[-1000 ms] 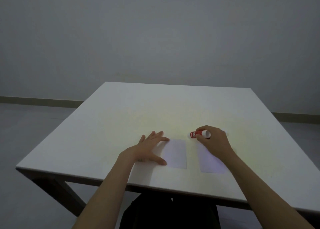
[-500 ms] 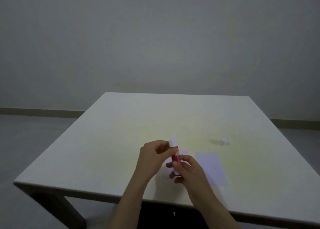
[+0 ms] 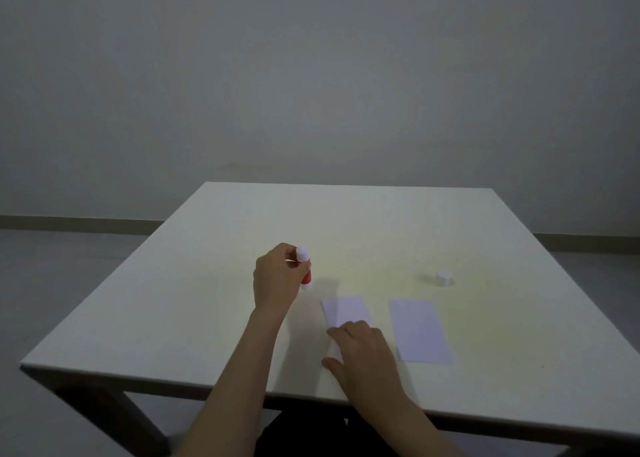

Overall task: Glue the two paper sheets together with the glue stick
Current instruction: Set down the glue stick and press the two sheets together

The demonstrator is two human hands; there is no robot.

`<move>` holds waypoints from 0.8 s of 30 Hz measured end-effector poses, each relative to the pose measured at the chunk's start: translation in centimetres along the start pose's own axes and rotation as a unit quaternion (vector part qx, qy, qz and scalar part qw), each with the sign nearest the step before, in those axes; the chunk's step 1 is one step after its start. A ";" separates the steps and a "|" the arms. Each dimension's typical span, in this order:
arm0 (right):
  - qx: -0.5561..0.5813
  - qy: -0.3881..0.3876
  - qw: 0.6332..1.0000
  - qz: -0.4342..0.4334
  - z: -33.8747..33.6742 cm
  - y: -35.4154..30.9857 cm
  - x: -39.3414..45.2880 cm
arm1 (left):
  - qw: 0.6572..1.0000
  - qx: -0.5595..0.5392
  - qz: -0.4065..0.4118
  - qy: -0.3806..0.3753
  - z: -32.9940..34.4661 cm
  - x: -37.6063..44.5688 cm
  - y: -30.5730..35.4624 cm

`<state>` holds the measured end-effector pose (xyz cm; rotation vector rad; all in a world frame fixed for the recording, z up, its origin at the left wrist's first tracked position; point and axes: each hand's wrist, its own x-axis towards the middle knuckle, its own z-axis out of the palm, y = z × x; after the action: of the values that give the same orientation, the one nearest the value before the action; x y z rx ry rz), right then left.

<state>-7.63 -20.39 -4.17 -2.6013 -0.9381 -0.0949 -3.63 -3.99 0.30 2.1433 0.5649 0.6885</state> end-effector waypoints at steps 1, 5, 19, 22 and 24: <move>0.005 -0.006 1.000 -0.001 -0.1 -0.1 0.0 | 1.000 0.002 0.001 0.000 0.2 0.1 -0.1; 0.014 -0.008 1.000 -0.002 -0.7 0.2 0.0 | 1.000 0.007 -0.001 -0.016 0.6 0.4 -0.6; -0.133 0.020 0.991 -0.027 -2.2 -1.2 -0.6 | 0.999 -0.028 -0.014 0.004 0.6 -0.1 -1.3; -0.013 0.127 0.992 0.023 -3.1 -0.4 -0.7 | 0.993 -0.080 0.020 0.082 0.0 -2.7 -0.4; 0.121 0.177 0.974 0.073 -4.3 0.9 -0.4 | 0.992 -0.107 0.023 0.062 0.0 -5.0 -0.4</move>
<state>-7.06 -22.84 -0.50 -2.3149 -0.5891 -0.3669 -7.46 -6.76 -1.41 1.9289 0.4847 0.8730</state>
